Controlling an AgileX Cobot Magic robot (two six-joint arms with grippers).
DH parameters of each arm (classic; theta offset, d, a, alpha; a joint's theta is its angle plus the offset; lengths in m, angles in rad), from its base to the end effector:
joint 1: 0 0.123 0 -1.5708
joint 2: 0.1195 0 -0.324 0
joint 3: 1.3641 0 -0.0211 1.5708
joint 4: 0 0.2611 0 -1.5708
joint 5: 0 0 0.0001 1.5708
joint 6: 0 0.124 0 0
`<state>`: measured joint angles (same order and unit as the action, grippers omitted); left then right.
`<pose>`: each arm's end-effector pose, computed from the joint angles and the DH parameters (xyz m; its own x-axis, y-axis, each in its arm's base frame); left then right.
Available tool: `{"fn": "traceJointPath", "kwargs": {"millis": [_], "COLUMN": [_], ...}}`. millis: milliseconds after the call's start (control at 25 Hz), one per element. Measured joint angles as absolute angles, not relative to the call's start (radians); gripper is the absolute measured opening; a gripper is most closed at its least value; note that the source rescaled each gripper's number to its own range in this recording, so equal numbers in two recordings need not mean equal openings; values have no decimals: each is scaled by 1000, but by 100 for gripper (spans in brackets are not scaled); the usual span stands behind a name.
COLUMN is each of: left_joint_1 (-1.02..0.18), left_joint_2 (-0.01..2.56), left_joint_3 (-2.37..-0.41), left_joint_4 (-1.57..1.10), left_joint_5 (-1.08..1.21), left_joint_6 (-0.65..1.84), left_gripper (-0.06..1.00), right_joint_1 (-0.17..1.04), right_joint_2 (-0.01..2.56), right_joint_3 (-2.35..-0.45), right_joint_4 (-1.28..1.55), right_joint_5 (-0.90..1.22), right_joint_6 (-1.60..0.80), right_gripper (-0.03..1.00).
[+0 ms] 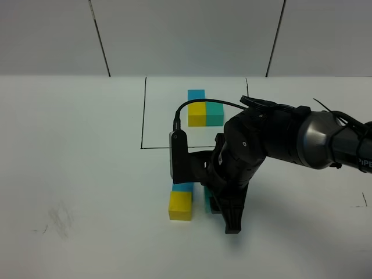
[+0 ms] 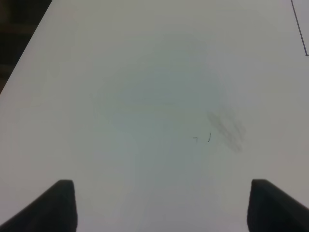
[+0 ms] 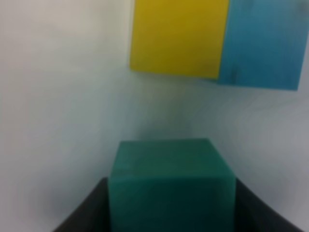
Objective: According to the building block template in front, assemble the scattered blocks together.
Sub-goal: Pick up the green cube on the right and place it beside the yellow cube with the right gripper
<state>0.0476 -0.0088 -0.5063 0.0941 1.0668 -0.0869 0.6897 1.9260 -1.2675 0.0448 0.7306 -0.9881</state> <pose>-0.0087 0.0098 0.2689 -0.4404 -0.0622 -0.8956 -0.1393 0.9903 -0.0003 0.3155 0.2650 0.1682 0.0944 -0.9796 -0.1773 -0.9780 -0.0580 -0.2006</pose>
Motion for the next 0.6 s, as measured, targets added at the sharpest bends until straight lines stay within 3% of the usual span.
{"fn": "traceJointPath", "kwargs": {"millis": [600], "left_joint_1": [48], "left_joint_2": [-9], "left_joint_3": [-506], "left_joint_4": [94], "left_joint_5": [1067], "left_joint_6": [-87], "left_gripper": [58], "right_joint_1": [694], "right_joint_2": [1995], "right_joint_3": [-1295], "right_joint_4": [75], "right_joint_5": [710], "right_joint_6": [-999], "right_gripper": [22]}}
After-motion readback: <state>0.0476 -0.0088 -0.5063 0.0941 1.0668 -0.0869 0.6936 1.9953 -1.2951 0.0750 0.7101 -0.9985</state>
